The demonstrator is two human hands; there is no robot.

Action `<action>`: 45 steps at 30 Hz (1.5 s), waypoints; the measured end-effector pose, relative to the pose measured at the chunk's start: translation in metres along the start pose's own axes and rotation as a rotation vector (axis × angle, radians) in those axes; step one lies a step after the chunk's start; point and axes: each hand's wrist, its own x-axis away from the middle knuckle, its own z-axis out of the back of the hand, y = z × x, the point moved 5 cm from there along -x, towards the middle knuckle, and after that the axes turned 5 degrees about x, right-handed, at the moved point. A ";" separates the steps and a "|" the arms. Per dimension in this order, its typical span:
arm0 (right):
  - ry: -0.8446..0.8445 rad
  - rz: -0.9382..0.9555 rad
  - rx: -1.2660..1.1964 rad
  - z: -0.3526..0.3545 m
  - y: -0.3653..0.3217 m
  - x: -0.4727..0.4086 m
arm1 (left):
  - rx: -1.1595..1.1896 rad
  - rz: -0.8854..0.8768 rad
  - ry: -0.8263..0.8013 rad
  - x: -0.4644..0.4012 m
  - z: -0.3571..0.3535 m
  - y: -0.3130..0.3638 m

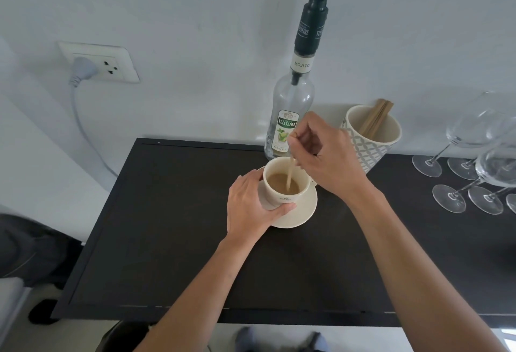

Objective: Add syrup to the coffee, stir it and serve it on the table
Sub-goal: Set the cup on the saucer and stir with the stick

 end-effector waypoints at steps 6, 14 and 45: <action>0.066 0.027 0.039 -0.001 0.003 0.000 | 0.008 0.001 0.011 -0.001 0.001 0.000; 0.059 -0.004 -0.027 -0.006 0.004 0.002 | 0.004 0.009 0.009 0.000 0.001 0.000; 0.105 0.060 0.053 -0.009 -0.001 0.004 | 0.008 -0.013 0.002 -0.001 -0.001 -0.003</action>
